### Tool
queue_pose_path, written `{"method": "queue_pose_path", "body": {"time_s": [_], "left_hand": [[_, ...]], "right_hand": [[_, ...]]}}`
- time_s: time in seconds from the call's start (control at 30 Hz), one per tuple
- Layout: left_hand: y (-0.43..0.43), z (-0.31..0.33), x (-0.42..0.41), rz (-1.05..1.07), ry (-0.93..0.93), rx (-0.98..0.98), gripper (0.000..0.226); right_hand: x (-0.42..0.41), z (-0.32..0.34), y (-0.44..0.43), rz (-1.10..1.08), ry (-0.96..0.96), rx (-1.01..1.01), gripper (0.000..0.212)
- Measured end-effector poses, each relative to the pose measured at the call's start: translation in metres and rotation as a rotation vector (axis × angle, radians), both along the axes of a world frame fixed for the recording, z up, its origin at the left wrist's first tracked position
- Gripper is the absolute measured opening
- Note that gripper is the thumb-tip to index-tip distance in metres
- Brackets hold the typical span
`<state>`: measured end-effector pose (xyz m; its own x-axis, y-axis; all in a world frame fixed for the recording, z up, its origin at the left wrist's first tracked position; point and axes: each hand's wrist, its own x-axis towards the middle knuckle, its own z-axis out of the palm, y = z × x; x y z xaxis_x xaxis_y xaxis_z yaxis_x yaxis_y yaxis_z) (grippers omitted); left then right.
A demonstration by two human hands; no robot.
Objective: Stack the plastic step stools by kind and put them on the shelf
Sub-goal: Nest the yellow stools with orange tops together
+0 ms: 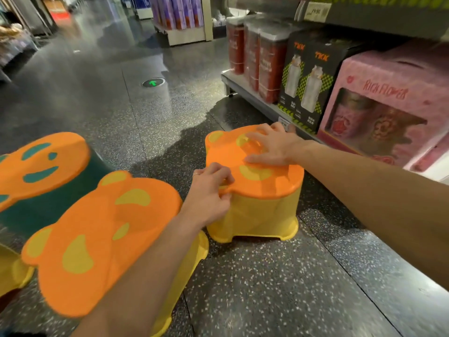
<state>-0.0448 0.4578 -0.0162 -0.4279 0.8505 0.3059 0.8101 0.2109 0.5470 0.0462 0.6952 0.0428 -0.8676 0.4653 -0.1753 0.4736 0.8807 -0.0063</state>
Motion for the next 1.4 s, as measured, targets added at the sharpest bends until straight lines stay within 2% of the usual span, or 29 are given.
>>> {"method": "queue_pose_path", "body": {"time_s": [0.13,0.3,0.37,0.53,0.63,0.77,0.83,0.9,1.0,1.07,1.13,1.3,1.4], "left_hand": [[-0.005,0.009,-0.009,0.051,0.022,-0.094,0.044],[-0.003,0.006,0.027,0.456,0.138,-0.036,0.037],[0.0,0.002,0.047,0.493,0.133,-0.045,0.042],[0.028,0.01,0.065,0.427,-0.174,-0.332,0.081],[0.041,0.014,0.059,0.407,-0.282,-0.371,0.094],[0.044,0.017,0.045,0.377,-0.353,-0.333,0.094],[0.042,0.019,0.033,0.333,-0.348,-0.248,0.089],[0.04,0.018,0.021,0.3,-0.31,-0.168,0.085],[0.04,0.015,0.02,0.208,-0.329,-0.328,0.11],[0.039,0.009,0.029,0.143,-0.275,-0.394,0.124],[0.035,0.006,0.032,0.142,-0.253,-0.335,0.123],[0.022,0.018,0.01,0.189,-0.4,-0.133,0.111],[0.017,0.023,0.0,0.148,-0.372,-0.058,0.113]], "right_hand": [[0.003,0.0,0.013,-0.107,0.072,-0.115,0.084],[-0.005,-0.005,0.029,-0.113,0.12,-0.205,0.085],[-0.013,-0.006,0.032,-0.085,0.127,-0.21,0.086],[-0.043,-0.003,0.051,-0.071,0.088,-0.304,0.105],[-0.046,-0.018,0.057,-0.084,0.027,-0.367,0.108],[-0.037,-0.019,0.055,-0.226,0.04,-0.297,0.11],[-0.023,-0.015,0.055,-0.342,0.043,-0.264,0.113],[-0.005,-0.017,0.058,-0.383,0.064,-0.249,0.107],[0.016,-0.023,0.057,-0.226,0.057,-0.275,0.11],[0.021,-0.023,0.053,-0.133,0.038,-0.267,0.109],[0.023,-0.022,0.044,-0.123,0.023,-0.261,0.103],[0.031,-0.02,0.02,-0.14,0.046,-0.274,0.097],[0.031,-0.01,0.01,-0.154,0.091,-0.237,0.109]]}}
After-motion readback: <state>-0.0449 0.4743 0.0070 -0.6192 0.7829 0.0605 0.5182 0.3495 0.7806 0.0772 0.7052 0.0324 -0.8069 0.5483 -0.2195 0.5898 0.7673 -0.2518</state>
